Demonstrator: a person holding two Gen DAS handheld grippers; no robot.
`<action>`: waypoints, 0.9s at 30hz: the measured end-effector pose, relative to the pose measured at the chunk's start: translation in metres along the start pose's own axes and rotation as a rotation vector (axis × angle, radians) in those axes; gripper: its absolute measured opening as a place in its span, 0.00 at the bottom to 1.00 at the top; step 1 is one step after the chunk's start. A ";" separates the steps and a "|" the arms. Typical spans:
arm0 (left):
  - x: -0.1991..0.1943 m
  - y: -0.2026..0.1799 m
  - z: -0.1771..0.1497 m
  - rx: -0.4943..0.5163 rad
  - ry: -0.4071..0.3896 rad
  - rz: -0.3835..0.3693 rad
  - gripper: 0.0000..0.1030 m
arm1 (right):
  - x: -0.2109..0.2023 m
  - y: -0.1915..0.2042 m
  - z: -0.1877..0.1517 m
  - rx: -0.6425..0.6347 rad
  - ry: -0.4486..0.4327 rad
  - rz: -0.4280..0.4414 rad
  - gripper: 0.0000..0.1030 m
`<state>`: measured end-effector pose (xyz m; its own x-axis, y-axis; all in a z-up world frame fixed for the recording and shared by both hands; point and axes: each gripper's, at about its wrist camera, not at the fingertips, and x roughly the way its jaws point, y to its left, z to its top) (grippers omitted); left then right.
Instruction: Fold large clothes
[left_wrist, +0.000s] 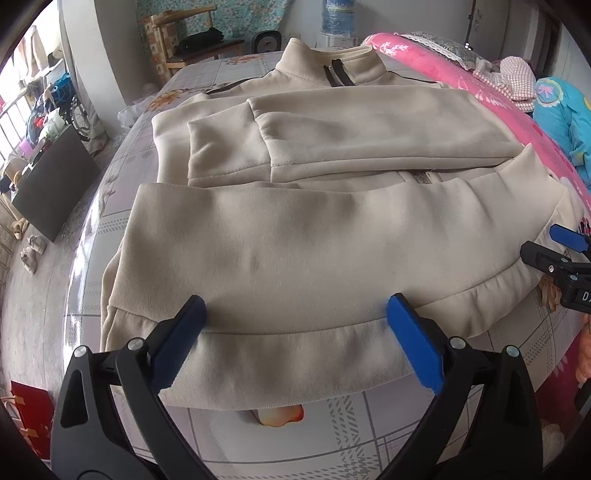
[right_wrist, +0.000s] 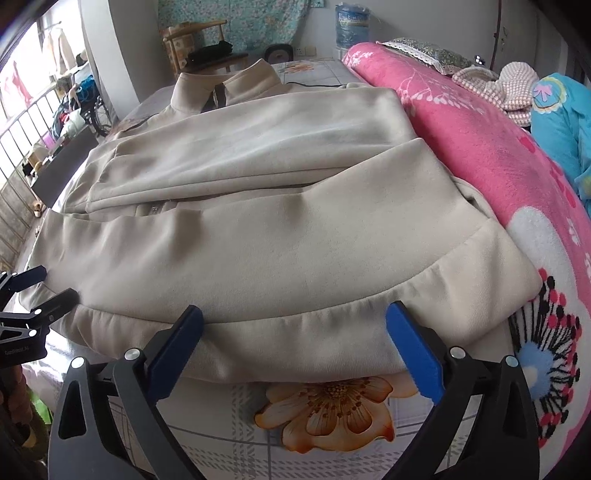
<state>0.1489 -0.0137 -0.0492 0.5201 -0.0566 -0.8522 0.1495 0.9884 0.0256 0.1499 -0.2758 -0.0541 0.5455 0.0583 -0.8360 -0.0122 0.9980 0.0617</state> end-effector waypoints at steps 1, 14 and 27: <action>0.000 0.000 0.000 -0.006 0.002 0.003 0.92 | 0.000 0.001 0.000 -0.005 0.000 -0.005 0.94; -0.001 -0.001 0.000 -0.040 0.020 0.017 0.92 | -0.014 0.001 0.021 0.054 0.012 0.062 0.94; -0.001 0.000 0.000 -0.041 0.020 0.018 0.92 | 0.024 0.020 0.034 -0.012 0.087 0.006 0.94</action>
<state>0.1485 -0.0136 -0.0486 0.5053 -0.0367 -0.8622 0.1057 0.9942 0.0196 0.1908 -0.2549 -0.0544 0.4706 0.0652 -0.8799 -0.0258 0.9979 0.0602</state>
